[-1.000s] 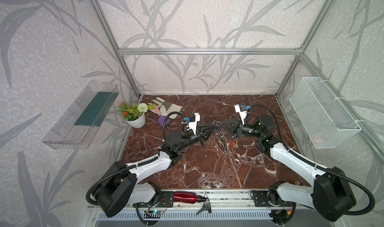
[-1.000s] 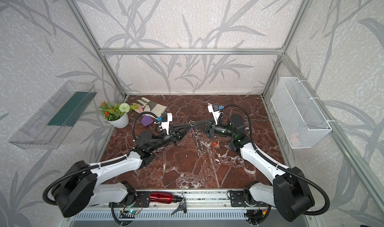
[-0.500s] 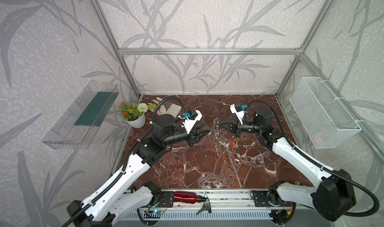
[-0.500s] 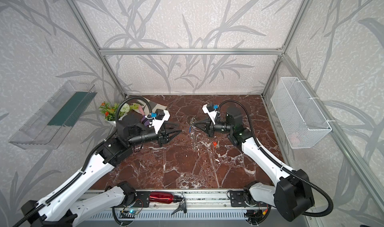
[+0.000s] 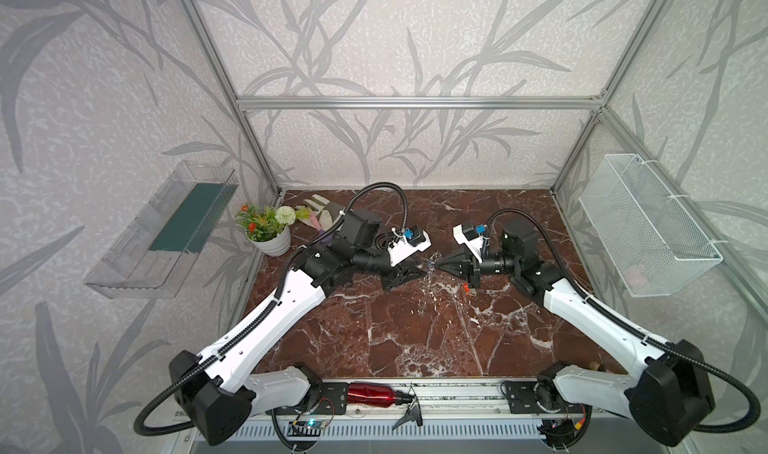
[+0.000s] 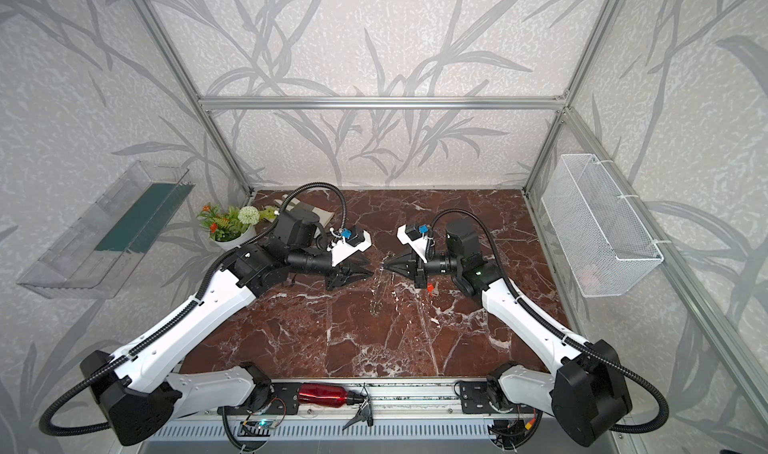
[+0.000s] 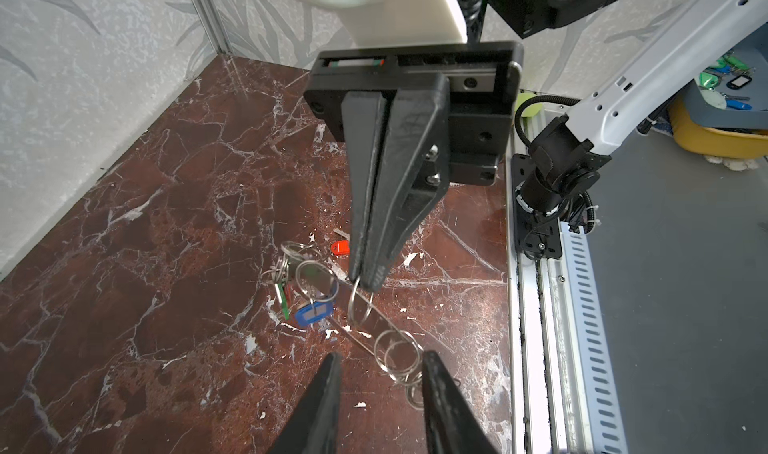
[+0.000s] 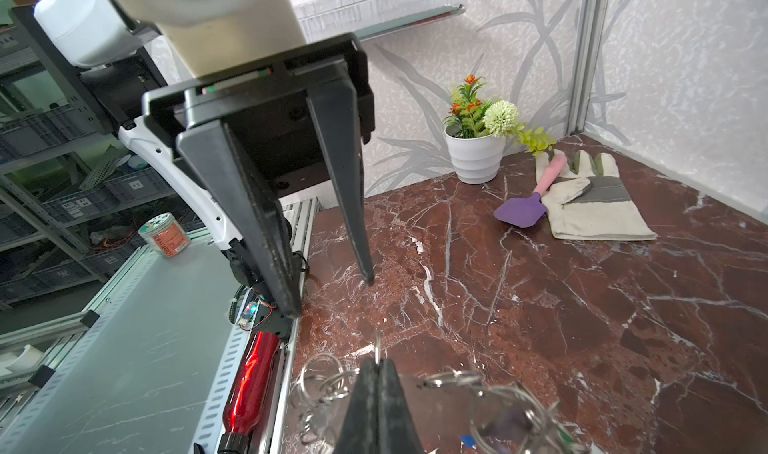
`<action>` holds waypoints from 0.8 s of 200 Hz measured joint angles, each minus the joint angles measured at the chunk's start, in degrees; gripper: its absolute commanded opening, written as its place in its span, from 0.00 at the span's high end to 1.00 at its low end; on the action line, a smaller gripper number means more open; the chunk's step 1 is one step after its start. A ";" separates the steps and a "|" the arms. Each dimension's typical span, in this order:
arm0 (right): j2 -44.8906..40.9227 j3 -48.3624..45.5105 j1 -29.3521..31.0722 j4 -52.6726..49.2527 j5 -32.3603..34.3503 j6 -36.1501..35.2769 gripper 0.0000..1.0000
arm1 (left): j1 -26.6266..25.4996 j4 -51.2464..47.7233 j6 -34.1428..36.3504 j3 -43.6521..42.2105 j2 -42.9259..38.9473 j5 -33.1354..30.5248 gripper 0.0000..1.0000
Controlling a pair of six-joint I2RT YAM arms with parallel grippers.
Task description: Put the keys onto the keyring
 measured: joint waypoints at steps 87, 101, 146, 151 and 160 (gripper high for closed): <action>-0.07 0.00 0.61 0.24 -0.37 -0.96 1.00 | 0.00 -3.74 6.34 3.87 4.22 2.78 0.70; -0.07 0.00 0.66 0.24 -0.37 -0.96 1.00 | 0.00 -4.35 6.78 4.22 4.70 3.32 0.73; -0.07 0.00 0.87 0.22 -0.42 -1.01 1.00 | 0.15 -5.03 7.72 5.86 6.25 4.39 0.81; -0.07 0.00 0.94 0.24 -0.42 -1.01 1.00 | 0.20 -5.09 7.74 6.05 6.47 4.46 0.81; -0.07 0.00 0.96 0.22 -0.46 -1.01 1.00 | 0.20 -5.31 7.72 6.49 6.84 4.52 0.82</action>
